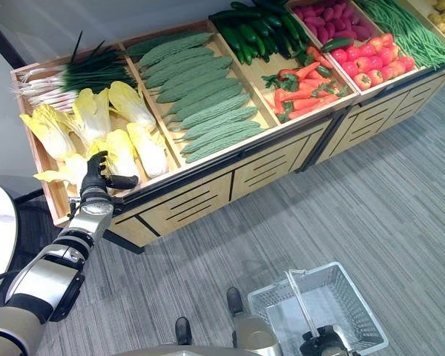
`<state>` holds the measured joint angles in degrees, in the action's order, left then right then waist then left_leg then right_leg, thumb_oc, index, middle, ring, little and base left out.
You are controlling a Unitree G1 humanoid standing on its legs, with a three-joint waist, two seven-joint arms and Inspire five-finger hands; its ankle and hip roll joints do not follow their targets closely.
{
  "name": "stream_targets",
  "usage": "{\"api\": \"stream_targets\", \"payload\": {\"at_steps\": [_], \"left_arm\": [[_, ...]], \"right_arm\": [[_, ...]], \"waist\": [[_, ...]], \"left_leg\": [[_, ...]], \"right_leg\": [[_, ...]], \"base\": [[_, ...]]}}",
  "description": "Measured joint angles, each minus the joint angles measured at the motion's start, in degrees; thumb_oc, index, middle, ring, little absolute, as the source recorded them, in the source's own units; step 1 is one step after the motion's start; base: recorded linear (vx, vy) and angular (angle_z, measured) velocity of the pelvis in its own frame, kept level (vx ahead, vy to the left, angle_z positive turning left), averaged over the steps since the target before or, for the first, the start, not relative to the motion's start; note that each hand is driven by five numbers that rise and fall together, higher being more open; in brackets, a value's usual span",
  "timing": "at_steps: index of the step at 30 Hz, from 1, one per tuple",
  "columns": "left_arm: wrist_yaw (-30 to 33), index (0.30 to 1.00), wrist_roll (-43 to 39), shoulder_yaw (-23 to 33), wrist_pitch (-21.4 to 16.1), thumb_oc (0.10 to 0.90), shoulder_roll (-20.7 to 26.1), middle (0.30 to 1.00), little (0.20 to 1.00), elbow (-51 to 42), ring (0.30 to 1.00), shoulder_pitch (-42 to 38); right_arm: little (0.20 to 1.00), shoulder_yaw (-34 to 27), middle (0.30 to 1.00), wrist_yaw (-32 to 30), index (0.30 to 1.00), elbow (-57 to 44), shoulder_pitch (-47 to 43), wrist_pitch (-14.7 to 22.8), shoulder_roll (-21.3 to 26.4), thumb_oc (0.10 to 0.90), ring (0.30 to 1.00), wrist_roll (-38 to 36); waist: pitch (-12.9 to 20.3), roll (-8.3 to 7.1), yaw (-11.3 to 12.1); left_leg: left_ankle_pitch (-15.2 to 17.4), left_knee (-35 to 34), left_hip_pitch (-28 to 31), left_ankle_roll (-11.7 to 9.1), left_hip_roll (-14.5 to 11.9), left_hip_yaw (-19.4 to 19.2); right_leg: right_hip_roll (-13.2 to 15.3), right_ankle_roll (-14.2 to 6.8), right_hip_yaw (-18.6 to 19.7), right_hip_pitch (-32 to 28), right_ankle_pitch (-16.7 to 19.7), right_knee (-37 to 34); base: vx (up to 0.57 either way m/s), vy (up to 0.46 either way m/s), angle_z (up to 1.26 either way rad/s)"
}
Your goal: Get the vegetables into the basket
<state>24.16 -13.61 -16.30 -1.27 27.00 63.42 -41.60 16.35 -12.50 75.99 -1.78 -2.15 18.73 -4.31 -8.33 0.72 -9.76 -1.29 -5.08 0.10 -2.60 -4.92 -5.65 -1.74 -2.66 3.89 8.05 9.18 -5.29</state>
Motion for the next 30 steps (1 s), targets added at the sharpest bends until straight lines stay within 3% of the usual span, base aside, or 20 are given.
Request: {"api": "stream_targets", "payload": {"at_steps": [11, 21, 22, 23, 30], "left_arm": [[0.19, 0.300, -0.95, 0.13, 0.96, 0.400, 2.24, 0.300, 0.300, 0.32, 0.300, -0.16], [0.59, 0.300, -0.86, 0.15, 2.47, 0.400, 2.21, 0.300, 0.300, -16.42, 0.300, 6.02], [0.50, 0.388, -0.80, 0.09, 2.40, 0.463, 2.17, 0.388, 0.388, -16.88, 0.388, 6.37], [0.54, 1.000, -0.21, 0.12, 2.61, 0.900, 2.26, 1.000, 1.000, -17.90, 1.000, 7.29], [0.47, 1.000, 1.89, 0.10, 2.81, 0.900, 1.75, 1.000, 1.000, -18.04, 1.000, 8.76]], "right_arm": [[0.300, 0.16, 0.300, 0.00, 0.300, -0.09, -0.01, 0.34, -0.23, 0.400, 0.300, 0.00], [0.300, -0.31, 0.300, 0.02, 0.300, -0.06, 0.14, 0.37, -0.90, 0.400, 0.300, 0.00], [0.300, -0.32, 0.300, 0.02, 0.300, -0.02, 0.11, 0.32, -0.90, 0.400, 0.300, 0.00], [0.300, -0.40, 0.300, 0.04, 0.300, -0.01, 0.13, 0.20, -0.91, 0.400, 0.300, 0.02], [0.300, -1.39, 0.300, 0.18, 0.300, 0.07, 0.13, -0.10, -0.95, 0.400, 0.300, 0.03]], "waist": [[-0.40, -0.66, 0.34], [-2.96, -2.00, 1.18], [-3.08, -2.00, 1.26], [-3.10, -1.98, 1.32], [-3.35, -1.64, 1.52]], "left_leg": [[0.01, 0.00, 0.96, -0.04, -0.05, 0.03], [-0.07, 0.00, 2.05, -0.16, -0.19, 0.36], [-0.07, 0.00, 2.07, -0.16, -0.19, 0.43], [-0.07, 0.00, 2.23, -0.16, -0.21, 0.53], [-0.08, -0.01, 2.93, -0.19, -0.24, 0.79]], "right_leg": [[-0.01, 0.03, -0.16, -1.07, 0.07, -0.01], [0.00, 0.14, -0.82, -2.37, 0.08, -0.01], [0.01, 0.14, -0.89, -2.42, 0.08, -0.01], [0.01, 0.21, -1.01, -2.65, 0.03, -0.02], [0.03, 0.36, -1.30, -3.44, -0.15, -0.03]], "base": [[0.00, 0.000, 0.00], [0.01, 0.001, 0.01], [0.01, 0.006, 0.04], [0.00, 0.009, 0.04], [0.00, 0.002, 0.01]]}}
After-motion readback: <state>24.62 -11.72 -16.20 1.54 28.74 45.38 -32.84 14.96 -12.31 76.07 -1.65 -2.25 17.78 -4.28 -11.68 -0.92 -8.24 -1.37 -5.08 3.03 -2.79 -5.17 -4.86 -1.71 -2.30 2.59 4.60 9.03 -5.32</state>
